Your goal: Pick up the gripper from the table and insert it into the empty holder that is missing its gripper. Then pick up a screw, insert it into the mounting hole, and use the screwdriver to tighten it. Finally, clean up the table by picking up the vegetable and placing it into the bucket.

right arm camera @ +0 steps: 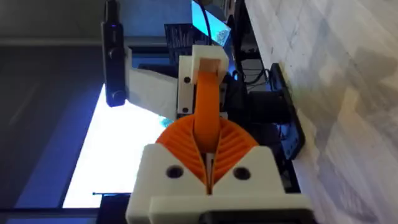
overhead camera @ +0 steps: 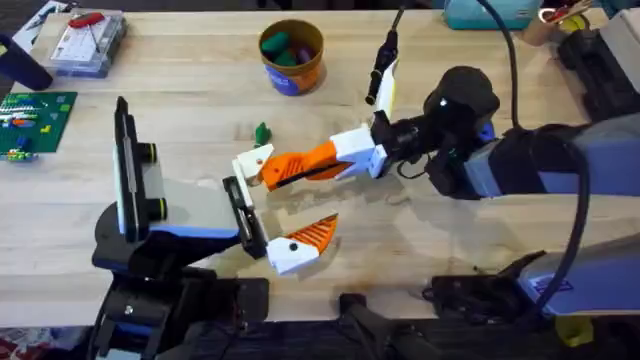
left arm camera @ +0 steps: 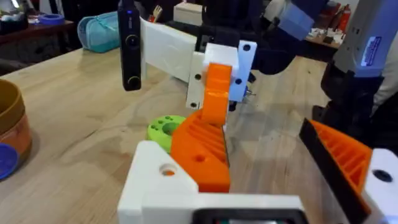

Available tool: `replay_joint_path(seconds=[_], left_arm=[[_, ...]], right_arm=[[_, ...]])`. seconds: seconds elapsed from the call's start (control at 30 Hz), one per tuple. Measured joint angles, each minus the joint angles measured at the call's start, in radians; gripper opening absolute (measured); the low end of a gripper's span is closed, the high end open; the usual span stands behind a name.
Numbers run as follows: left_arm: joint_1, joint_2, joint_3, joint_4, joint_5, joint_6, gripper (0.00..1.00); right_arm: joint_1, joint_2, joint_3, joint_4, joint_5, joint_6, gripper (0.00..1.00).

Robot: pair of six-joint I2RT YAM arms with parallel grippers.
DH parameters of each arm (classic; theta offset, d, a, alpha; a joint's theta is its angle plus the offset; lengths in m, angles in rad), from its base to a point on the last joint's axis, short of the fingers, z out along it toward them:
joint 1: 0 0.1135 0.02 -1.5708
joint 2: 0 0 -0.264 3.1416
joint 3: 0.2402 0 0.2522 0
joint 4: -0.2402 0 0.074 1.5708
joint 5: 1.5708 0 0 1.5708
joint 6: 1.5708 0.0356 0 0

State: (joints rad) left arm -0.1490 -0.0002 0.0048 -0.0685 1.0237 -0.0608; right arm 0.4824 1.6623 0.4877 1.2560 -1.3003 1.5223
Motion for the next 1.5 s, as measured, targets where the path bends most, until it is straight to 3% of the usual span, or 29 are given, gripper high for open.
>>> replay_joint_path(seconds=[0.3,0.7,1.5], left_arm=[[0.001,0.0,0.0,0.0,-0.006,0.0,0.986],[0.001,0.0,0.0,0.0,-0.022,0.0,0.986],[0.002,0.0,0.0,0.001,-0.029,0.0,0.987]], right_arm=[[0.004,0.007,0.008,0.0,0.006,0.0,0.007],[0.039,0.1,0.108,-0.005,0.014,-0.004,0.007],[0.056,0.105,0.117,-0.007,0.043,-0.004,0.006]])
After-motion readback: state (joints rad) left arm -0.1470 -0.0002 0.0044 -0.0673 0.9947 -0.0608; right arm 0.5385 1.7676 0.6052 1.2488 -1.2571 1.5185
